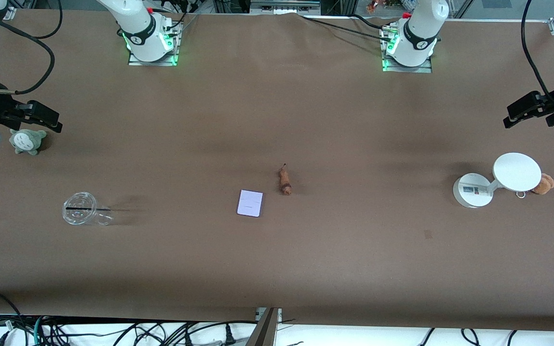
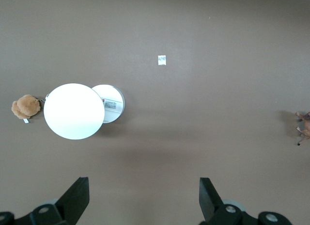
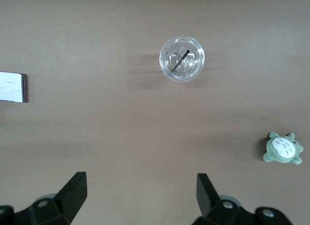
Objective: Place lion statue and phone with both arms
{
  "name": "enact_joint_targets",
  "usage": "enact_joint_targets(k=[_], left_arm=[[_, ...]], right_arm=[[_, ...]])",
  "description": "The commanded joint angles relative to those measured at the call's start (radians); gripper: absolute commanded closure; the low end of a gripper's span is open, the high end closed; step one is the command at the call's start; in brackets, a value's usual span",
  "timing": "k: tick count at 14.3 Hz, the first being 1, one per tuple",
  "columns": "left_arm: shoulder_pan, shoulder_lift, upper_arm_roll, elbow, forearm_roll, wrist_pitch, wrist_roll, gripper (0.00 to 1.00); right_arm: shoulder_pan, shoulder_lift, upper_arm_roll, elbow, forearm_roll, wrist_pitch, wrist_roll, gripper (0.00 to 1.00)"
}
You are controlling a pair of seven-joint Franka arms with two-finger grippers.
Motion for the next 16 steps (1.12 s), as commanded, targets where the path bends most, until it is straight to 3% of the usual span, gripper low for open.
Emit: enact_joint_targets(k=[1,6,11,16], left_arm=[[-0.004,0.033,-0.003,0.036,-0.02,-0.011,0.02,0.0],[-0.009,0.093,-0.006,0.036,-0.076,-0.011,-0.001,0.0],[-0.101,0.168,-0.006,0.039,-0.078,-0.004,-0.127,0.0],[-0.298,0.446,-0.006,0.244,-0.081,0.084,-0.354,0.0]], right_arm=[[-0.014,0.009,0.008,0.025,0.004,-0.013,-0.007,0.0],[-0.017,0.009,0.008,0.025,0.004,-0.013,-0.007,0.0],[-0.02,0.009,0.008,0.025,0.006,-0.013,-0.007,0.0],[-0.022,0.009,0.008,0.025,0.006,-0.013,-0.007,0.0]])
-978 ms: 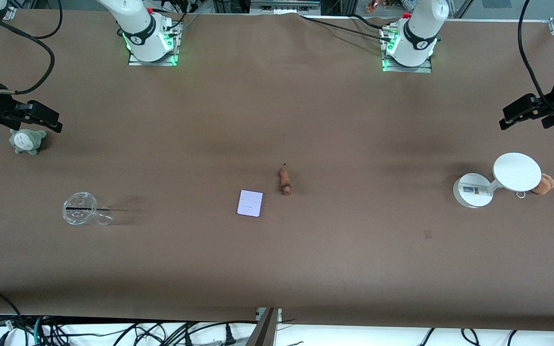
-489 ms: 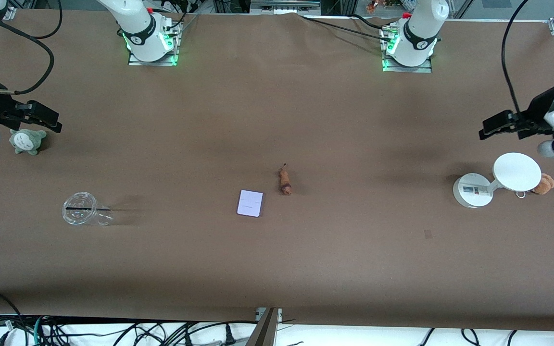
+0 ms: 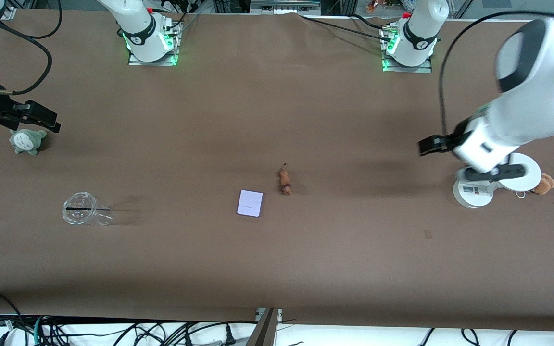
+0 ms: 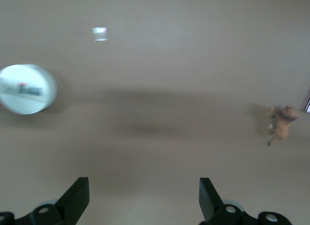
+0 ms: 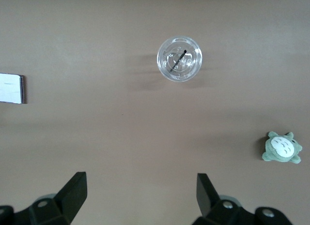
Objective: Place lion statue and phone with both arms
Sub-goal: 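Reach the left gripper down to the brown lion figurine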
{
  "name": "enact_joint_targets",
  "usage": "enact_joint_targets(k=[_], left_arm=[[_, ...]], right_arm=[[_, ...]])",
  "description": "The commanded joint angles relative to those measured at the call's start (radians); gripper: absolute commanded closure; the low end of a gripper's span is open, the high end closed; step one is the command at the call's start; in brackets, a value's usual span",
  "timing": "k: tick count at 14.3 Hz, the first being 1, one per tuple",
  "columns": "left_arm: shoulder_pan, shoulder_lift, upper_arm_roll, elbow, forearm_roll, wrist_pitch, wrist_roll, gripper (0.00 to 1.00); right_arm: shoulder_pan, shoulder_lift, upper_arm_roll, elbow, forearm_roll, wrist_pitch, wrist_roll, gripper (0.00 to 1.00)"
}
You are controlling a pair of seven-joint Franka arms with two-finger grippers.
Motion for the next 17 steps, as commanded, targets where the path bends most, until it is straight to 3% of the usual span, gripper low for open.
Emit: enact_joint_targets(k=[1,10,14,17], left_arm=[[-0.095,0.187,0.014,0.17,-0.017,0.039,-0.11,0.0],[-0.395,0.444,0.015,0.186,-0.049,0.501,-0.599,0.0],[-0.451,0.528,0.02,0.187,-0.046,0.622,-0.685,0.0],[-0.471,0.559,0.026,0.187,-0.039,0.635,-0.694,0.0]], right_arm=[[-0.013,0.008,0.008,0.023,0.006,-0.014,-0.007,0.0],[-0.018,0.008,0.008,0.023,0.007,-0.011,-0.006,0.0],[-0.018,0.008,0.008,0.023,0.006,-0.011,-0.009,0.0],[-0.016,0.025,0.008,0.023,0.006,-0.011,-0.012,0.0]])
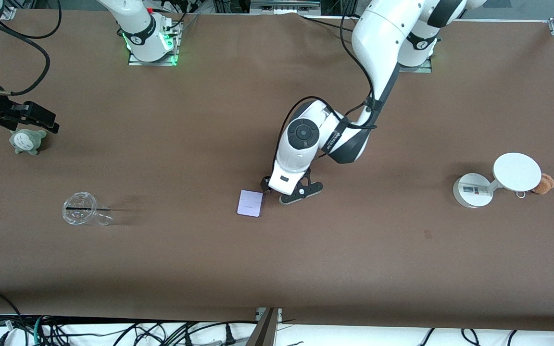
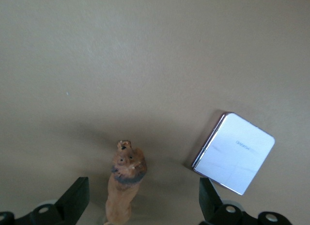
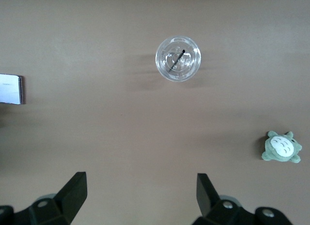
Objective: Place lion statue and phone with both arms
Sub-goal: 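Reach the left gripper down to the brown lion figurine, then grasp the lion with the left gripper while the right gripper reaches out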
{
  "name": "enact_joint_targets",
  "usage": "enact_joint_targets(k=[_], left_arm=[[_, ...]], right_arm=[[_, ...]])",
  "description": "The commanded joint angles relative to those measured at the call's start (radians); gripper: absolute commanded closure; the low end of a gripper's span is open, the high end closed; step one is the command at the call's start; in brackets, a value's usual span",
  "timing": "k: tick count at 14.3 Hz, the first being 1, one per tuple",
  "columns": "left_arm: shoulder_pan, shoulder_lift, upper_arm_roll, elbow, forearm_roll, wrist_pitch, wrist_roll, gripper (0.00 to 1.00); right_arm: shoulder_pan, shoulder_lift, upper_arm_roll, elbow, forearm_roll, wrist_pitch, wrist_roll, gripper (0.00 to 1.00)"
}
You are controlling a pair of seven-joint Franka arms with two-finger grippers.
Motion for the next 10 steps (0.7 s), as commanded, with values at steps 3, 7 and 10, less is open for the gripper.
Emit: enact_joint_targets(k=[3,7,10], left_arm=[[-0.03,0.046,0.026,0.034,0.025,0.029,-0.016,0.0],[-0.032,0.067,0.024,0.03,0.031,0.03,-0.015,0.06],[-0.03,0.067,0.023,0.025,0.063,0.029,-0.002,0.76]], right_arm=[[-0.012,0.024,0.01,0.023,0.004,-0.008,-0.009,0.0],[-0.012,0.079,0.01,0.021,0.007,-0.003,-0.003,0.0],[-0.005,0.099,0.011,0.015,0.006,-0.003,-0.006,0.0]])
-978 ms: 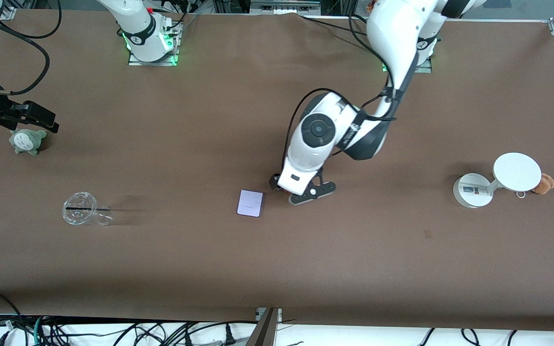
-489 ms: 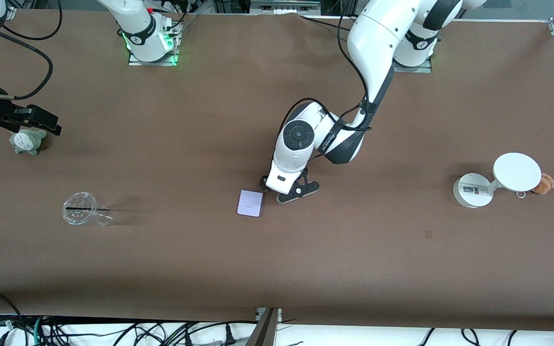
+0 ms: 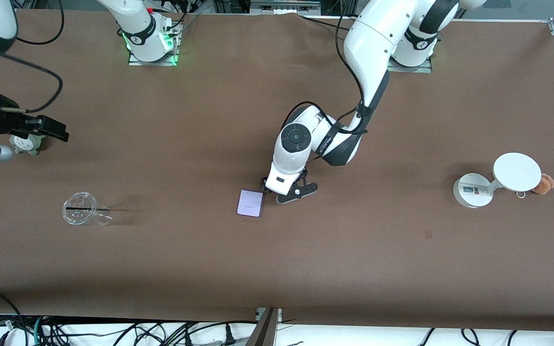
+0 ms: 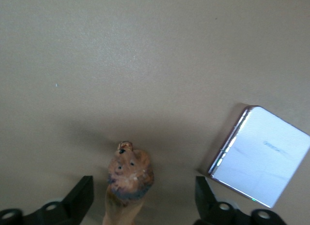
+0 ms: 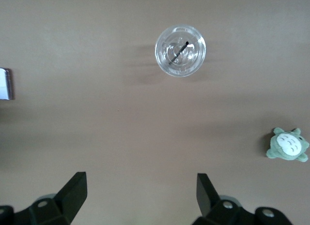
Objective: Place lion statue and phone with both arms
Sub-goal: 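Grasp the lion with the left gripper while the right gripper reaches out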
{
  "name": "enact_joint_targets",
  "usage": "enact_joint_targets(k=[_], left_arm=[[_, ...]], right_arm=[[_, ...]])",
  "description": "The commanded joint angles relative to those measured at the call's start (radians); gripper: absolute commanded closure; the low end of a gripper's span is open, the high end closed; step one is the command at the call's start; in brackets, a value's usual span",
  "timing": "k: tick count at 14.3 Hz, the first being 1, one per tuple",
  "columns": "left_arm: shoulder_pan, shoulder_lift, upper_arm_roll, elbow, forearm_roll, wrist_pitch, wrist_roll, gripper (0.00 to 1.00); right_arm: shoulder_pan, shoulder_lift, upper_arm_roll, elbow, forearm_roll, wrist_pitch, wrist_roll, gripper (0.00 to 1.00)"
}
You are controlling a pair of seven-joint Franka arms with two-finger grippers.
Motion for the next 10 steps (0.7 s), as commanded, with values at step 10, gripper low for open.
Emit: enact_joint_targets(k=[10], left_arm=[[0.102,-0.045,0.015,0.021,0.057,-0.076,0.225,1.0]], right_arm=[[0.198,0.2,0.018,0.022,0.047,0.243,0.29,0.0]])
